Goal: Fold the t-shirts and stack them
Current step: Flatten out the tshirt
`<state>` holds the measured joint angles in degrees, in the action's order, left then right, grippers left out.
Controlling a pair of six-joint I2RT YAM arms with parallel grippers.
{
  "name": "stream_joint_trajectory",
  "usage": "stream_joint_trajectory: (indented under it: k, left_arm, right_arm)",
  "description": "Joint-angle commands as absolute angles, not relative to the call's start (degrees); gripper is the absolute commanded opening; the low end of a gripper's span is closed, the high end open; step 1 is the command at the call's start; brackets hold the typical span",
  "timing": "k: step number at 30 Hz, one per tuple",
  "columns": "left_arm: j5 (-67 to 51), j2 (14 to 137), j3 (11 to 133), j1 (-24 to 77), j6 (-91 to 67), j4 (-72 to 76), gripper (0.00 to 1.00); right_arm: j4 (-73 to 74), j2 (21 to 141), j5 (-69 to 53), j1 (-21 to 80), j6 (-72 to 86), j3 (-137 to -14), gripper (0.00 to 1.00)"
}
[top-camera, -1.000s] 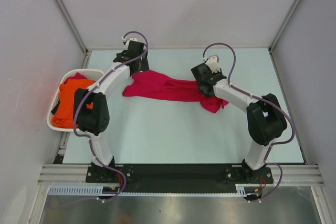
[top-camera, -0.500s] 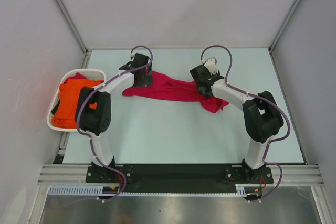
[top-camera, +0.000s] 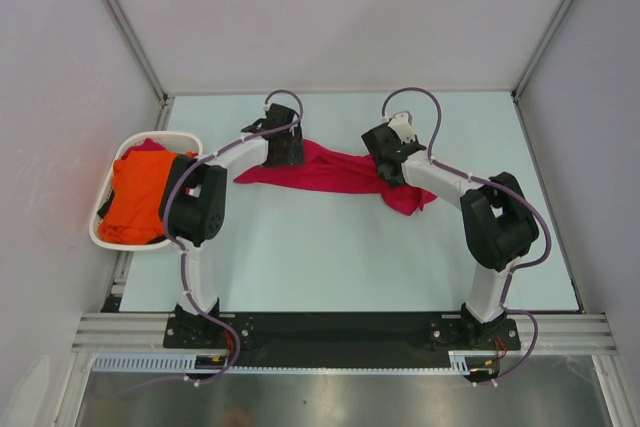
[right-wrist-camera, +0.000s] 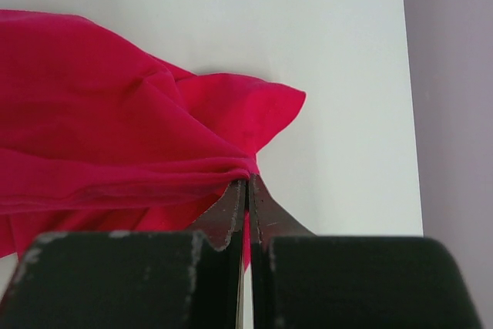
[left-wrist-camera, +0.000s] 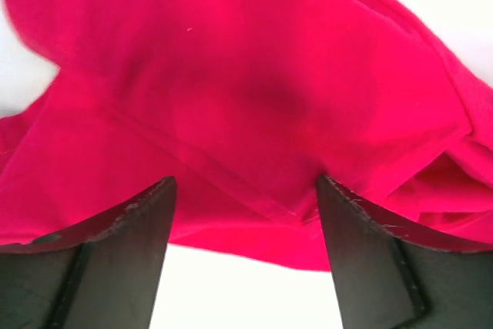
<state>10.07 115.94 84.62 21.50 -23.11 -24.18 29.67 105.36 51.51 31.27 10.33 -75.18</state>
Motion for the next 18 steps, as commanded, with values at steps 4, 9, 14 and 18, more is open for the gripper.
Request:
stream_joint_trajectory:
  k: [4, 9, 14, 18]
  left_arm:
    - [8.17, 120.14, 90.26, 22.24, -24.78, -23.37, 0.39]
    - [10.54, 122.52, 93.07, 22.24, -25.05, -25.13, 0.0]
    - [15.02, 119.54, 92.47, 21.97, -25.4, -26.28, 0.0]
    - [19.06, 112.95, 91.41, 21.53, -25.4, -26.19, 0.0]
  right_arm:
    - [29.36, 105.73, 51.68, 31.29, 9.76, -76.64, 0.0]
    - [29.44, 105.21, 52.03, 31.29, 9.75, -76.73, 0.0]
    - [29.09, 103.63, 52.73, 31.38, 9.84, -76.38, 0.0]
    - [26.9, 99.51, 53.52, 31.64, 9.58, -75.06, 0.0]
